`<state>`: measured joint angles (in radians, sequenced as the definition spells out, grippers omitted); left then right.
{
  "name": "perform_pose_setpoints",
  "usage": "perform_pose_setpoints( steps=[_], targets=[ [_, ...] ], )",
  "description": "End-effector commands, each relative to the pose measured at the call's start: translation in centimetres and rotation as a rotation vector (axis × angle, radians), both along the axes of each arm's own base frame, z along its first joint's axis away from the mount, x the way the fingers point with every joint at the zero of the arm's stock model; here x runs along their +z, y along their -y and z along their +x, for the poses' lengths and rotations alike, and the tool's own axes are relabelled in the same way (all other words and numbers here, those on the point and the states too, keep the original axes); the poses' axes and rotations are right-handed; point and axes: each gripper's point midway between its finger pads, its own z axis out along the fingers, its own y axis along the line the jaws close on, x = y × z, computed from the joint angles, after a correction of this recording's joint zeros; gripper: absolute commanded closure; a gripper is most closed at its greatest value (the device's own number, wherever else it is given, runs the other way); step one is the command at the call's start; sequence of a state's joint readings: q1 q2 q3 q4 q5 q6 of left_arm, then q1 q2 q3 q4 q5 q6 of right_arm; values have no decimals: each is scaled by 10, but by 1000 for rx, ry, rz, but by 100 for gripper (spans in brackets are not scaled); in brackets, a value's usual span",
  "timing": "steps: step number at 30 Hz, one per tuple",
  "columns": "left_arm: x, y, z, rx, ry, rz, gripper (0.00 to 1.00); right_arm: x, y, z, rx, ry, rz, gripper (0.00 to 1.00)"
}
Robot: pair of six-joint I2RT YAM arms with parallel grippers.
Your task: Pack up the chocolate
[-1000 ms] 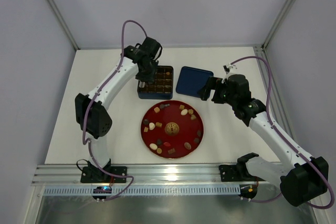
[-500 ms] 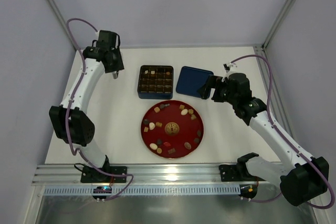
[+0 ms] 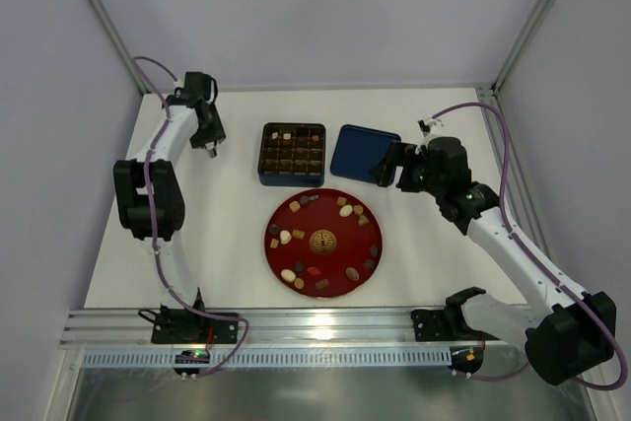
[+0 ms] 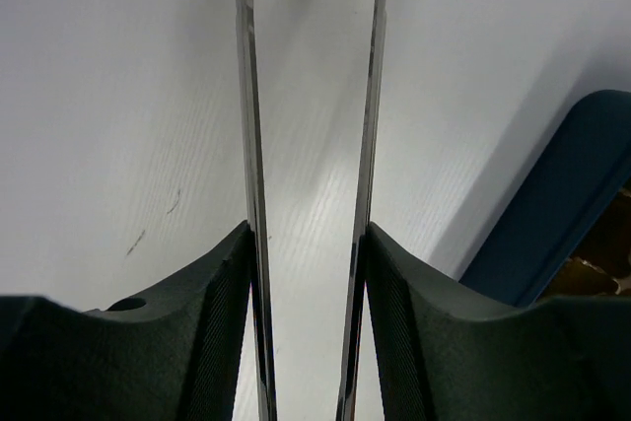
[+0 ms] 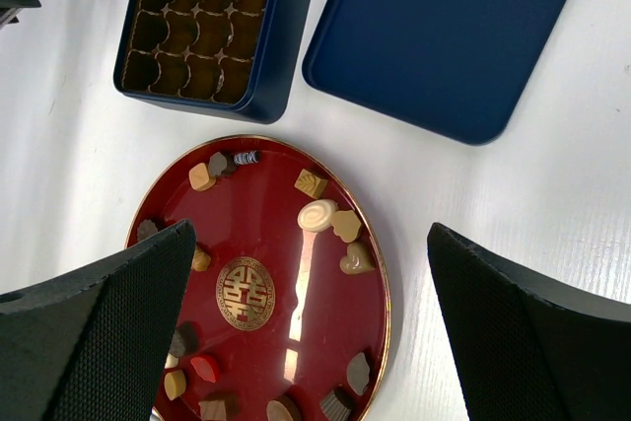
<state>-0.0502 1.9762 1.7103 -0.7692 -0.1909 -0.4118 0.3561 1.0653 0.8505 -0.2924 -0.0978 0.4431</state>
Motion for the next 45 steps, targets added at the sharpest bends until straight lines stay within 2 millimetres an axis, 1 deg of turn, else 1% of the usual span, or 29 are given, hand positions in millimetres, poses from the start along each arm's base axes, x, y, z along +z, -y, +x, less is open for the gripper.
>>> perform_pose_setpoints(
  steps=[1,3,6,9,10,13,17,21,23,29,33,38,42,45],
  targets=[
    [-1,-5,15,4,49,14,52,14,-2,6,11,54,8,0],
    [-12,-6,13,4,24,15,50,12,-3,6,14,51,8,0],
    [-34,-8,9,4,-29,16,45,11,-3,6,14,48,7,0],
    [-47,-9,6,7,-59,9,39,9,-4,6,19,43,10,0],
    [-54,-10,3,8,-81,9,37,8,-4,6,20,41,12,0],
    [-64,-10,-2,5,-114,4,35,6,-5,6,21,36,14,0],
    [-79,-10,-8,5,-152,3,35,4,-5,7,23,34,13,0],
    [-85,-9,-12,5,-167,-2,34,2,-5,6,22,27,12,0],
    [-86,-9,-13,4,-170,-5,32,3,-5,6,22,33,14,0],
    [-83,-8,-14,1,-166,-11,31,2,-5,5,22,29,12,0],
    [-75,-8,-12,-3,-148,-7,28,2,-4,5,21,27,11,0],
    [-55,-7,-9,-15,-113,-14,24,3,-4,6,22,32,10,0],
    [-34,-4,-3,-25,-71,-23,20,5,-4,7,19,34,11,0],
    [-20,-4,-4,-27,-53,-26,18,4,-4,7,18,33,10,0]
  ],
)
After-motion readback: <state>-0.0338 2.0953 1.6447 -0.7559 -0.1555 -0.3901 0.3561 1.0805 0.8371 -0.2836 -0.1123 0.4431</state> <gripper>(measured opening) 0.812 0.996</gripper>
